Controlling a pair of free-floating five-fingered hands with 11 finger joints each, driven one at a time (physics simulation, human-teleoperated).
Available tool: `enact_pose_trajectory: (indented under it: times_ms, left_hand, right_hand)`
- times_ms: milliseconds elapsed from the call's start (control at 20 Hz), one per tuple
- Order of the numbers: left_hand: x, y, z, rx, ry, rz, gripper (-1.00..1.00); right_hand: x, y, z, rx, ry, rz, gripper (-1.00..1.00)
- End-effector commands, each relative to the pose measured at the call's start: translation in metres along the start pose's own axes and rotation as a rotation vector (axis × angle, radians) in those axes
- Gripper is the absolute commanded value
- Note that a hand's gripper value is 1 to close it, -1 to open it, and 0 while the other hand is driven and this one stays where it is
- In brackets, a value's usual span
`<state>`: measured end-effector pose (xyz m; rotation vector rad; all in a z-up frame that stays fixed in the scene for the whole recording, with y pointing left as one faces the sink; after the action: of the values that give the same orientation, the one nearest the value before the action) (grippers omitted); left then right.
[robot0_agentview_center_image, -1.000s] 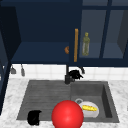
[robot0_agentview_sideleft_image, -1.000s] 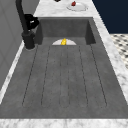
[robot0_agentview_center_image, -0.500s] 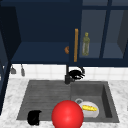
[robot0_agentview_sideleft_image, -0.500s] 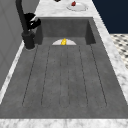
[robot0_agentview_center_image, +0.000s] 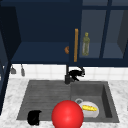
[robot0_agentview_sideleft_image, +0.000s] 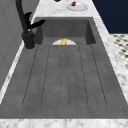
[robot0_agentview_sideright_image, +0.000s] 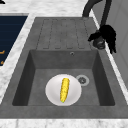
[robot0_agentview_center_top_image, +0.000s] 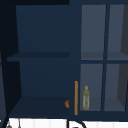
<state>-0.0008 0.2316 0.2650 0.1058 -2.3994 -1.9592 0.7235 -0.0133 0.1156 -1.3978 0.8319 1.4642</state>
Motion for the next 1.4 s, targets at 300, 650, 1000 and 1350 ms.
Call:
enact_pose_trajectory:
  times_ms: [300,650,1000,1350]
  left_hand:
    - [0.0,0.0,0.0,0.0,0.0,0.0,0.0]
    - [0.0,0.0,0.0,0.0,0.0,0.0,0.0]
    - [0.0,0.0,0.0,0.0,0.0,0.0,0.0]
    - [0.0,0.0,0.0,0.0,0.0,0.0,0.0]
  right_hand:
    - [-0.025,-0.012,0.004,0.1,-0.001,-0.05,-1.0]
    - [0.0,-0.011,-0.003,0.008,0.003,0.011,-1.0]
    - [-0.009,-0.025,0.021,0.007,0.054,-0.019,-1.0]
    - [-0.017,0.013,0.0,-0.015,-0.026,-0.03,-1.0]
